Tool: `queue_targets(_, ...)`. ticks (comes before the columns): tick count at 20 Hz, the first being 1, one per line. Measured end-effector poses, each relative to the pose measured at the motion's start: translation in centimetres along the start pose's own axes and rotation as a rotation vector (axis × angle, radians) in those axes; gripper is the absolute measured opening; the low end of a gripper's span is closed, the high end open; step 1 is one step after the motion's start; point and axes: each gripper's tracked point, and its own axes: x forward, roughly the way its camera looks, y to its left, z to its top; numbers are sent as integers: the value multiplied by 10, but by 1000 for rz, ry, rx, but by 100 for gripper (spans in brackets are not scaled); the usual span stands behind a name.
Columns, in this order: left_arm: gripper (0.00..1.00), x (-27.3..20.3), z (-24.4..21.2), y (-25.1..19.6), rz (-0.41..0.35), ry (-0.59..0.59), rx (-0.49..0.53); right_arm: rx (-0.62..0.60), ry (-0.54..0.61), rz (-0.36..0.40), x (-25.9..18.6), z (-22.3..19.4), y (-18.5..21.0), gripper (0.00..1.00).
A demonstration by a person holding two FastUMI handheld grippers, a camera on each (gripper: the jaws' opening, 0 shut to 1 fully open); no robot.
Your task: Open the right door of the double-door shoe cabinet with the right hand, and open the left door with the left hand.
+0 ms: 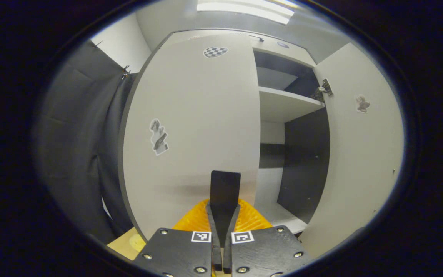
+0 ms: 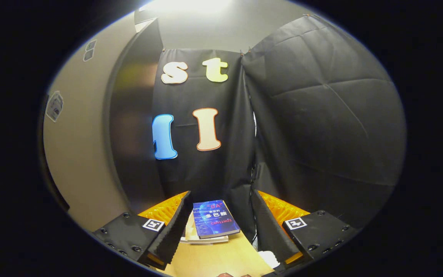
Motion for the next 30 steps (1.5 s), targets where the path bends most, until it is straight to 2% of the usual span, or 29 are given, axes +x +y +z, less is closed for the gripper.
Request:
queue_targets(6,5,-22,-3,5,-109,13,-14,27,-6,-60,-49,8,21,98)
queue_targets(14,5,-32,-1,11,-189,7,-13,-13,-45,-164,-120,14,24,98)
queue_targets(22,4,-46,3,20,-210,-18,-22,-23,-53,-175,-146,14,48,98)
queue_targets(30,4,-54,3,33,-175,-24,-16,-4,-77,-151,-147,25,71,98)
